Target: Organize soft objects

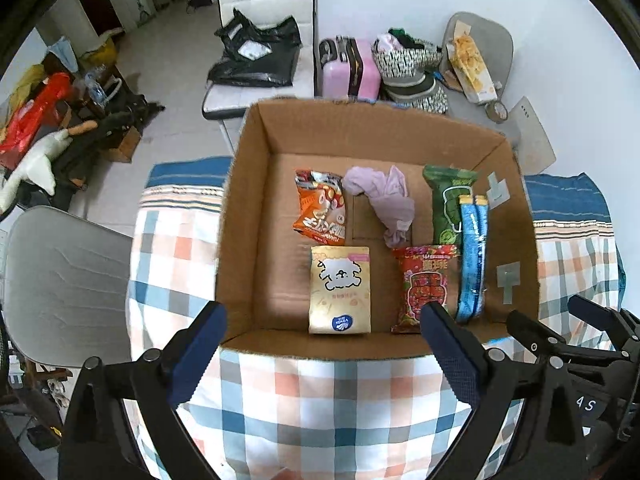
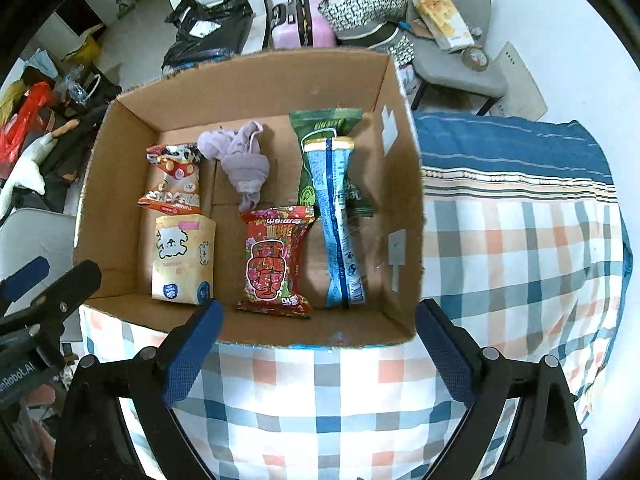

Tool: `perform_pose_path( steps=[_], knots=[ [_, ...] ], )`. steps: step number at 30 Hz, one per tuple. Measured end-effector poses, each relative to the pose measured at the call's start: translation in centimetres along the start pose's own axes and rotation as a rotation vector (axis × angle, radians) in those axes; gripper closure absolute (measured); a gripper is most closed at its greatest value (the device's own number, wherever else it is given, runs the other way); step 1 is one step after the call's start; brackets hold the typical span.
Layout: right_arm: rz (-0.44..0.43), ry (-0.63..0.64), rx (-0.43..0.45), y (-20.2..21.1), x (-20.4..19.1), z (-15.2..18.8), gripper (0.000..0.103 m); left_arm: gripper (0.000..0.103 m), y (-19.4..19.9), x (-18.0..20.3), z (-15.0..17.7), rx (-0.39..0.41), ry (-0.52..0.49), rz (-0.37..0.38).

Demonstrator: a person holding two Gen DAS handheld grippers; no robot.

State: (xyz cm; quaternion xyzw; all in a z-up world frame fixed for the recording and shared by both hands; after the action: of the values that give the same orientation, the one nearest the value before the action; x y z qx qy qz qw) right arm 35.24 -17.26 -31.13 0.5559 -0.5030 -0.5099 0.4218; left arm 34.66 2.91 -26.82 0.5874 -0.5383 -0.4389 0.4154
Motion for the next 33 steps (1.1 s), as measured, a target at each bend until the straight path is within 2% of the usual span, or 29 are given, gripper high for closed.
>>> perform_pose_path(
  steps=[7, 13, 23, 33],
  knots=[
    [-0.003, 0.024, 0.081, 4.6, -0.5, 1.6, 0.004, 0.004, 7.3, -0.2, 1.9, 0.130, 0.013, -0.031],
    [-0.025, 0.033, 0.183, 10.1, -0.9, 5.1, 0.004, 0.004, 12.9, -0.1, 4.9, 0.221, 0.006, -0.061],
    [-0.054, 0.055, 0.340, 19.7, -1.0, 12.3, 0.004, 0.004, 19.4, -0.4, 9.8, 0.286, 0.022, -0.061],
    [-0.056, 0.089, 0.439, 25.7, -1.6, 16.8, 0.004, 0.004, 24.6, -1.6, 13.0, 0.353, 0.059, -0.051]
  ],
)
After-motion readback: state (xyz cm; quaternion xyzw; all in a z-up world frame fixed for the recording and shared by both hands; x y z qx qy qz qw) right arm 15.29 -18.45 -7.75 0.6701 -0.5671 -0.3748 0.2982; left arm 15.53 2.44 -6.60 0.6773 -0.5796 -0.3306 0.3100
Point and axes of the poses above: each gripper's, at about its wrist camera, not at the fingertips, and y roughly against the way its jaws point, x to its right, z to its underside, the point moved 1 cm from there along -y, roughly the way its jaws point, and after that the axes turned 7 degrees about -z, right-handed, at the moved point
